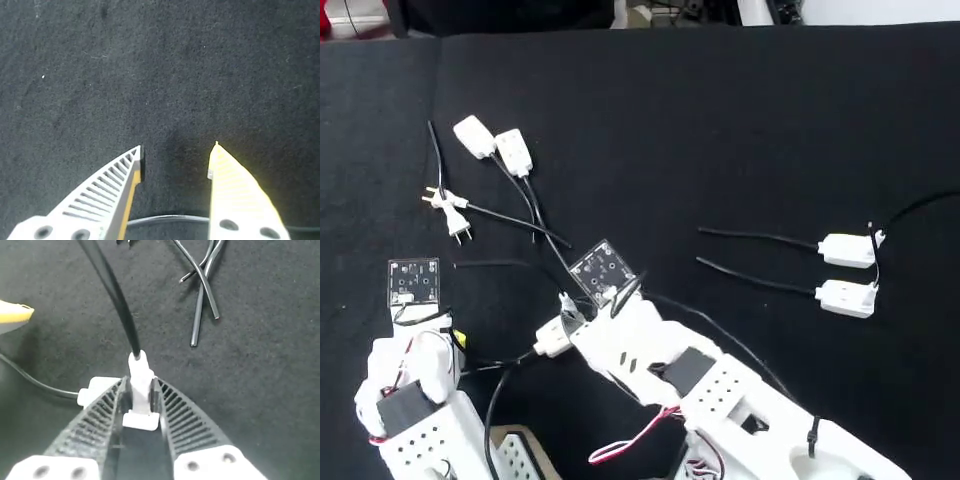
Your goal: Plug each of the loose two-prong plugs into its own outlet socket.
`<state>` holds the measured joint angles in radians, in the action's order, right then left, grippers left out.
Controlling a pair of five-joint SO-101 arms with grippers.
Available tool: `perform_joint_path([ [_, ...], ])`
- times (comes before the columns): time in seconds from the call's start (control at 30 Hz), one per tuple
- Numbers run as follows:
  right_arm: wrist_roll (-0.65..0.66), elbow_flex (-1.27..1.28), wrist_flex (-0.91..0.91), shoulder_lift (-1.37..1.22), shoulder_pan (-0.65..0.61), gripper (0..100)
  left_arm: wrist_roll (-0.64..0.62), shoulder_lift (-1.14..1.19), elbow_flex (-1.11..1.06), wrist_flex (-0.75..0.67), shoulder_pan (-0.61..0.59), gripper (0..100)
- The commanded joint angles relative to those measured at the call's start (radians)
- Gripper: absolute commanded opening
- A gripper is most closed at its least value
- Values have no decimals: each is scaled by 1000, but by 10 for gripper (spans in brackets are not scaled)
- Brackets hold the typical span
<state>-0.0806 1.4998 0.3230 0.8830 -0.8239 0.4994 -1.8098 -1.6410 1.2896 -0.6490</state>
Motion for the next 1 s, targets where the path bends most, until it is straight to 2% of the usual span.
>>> perform_joint_path([
  [0.0, 11, 18, 26, -4, -8, 11, 9, -8, 7, 6, 4, 220],
  [0.2, 3, 4, -78, -1, 51, 11, 9, -8, 7, 6, 5, 220],
  [0.33, -3, -91, 25, -1, 123, 11, 9, -8, 7, 6, 5, 220],
  [0.5, -74, -203, 184, -5, 180, 11, 9, -8, 7, 6, 5, 220],
  [0.97, -71, -297, 189, -8, 258, 11, 9, -8, 7, 8, 4, 220],
])
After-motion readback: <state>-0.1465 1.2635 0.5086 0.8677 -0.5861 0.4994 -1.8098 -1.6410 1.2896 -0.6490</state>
